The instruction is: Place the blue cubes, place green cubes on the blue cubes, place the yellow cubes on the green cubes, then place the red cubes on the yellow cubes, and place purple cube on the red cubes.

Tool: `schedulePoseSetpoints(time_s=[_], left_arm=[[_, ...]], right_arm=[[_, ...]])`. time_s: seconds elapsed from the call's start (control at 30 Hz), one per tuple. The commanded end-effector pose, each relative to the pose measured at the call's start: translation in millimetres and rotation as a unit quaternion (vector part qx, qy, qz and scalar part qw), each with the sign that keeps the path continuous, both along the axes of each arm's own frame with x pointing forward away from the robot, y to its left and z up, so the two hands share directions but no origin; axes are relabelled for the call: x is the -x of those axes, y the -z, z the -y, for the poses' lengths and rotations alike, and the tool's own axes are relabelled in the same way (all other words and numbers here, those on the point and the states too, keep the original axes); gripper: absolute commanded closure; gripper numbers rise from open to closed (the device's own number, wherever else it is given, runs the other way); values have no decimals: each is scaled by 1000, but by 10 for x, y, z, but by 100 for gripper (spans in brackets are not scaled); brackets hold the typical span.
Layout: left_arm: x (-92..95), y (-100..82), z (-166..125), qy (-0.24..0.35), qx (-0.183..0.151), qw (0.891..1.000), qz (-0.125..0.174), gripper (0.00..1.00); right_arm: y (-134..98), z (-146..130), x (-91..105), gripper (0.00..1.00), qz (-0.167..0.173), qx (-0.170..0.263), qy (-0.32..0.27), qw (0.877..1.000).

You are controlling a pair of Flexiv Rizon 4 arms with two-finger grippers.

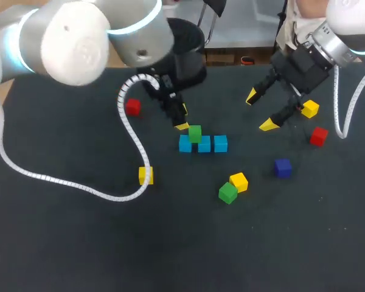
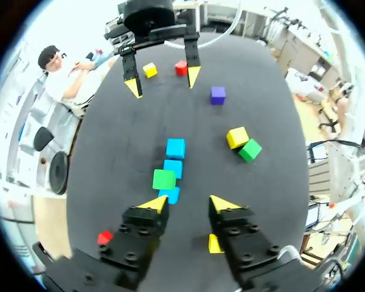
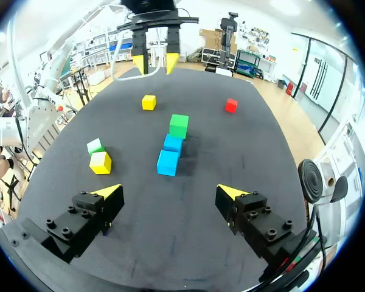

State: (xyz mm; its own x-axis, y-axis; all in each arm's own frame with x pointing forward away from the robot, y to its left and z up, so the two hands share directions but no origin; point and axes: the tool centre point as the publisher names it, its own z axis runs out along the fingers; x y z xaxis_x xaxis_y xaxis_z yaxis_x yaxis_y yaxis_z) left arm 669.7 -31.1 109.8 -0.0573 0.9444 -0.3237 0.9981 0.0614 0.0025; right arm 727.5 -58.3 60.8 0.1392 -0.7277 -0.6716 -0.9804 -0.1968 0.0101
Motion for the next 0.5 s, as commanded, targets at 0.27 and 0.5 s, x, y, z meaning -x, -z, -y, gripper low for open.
schedulePoseSetpoints(time_s=[0.27,0.5], left_arm=[[5,77,-48,10,40,997,-61,0],[13,109,-145,1,51,997,-65,0]], right_arm=[[1,1,1,0,0,-1,0,1000],[1,1,1,0,0,-1,0,1000]])
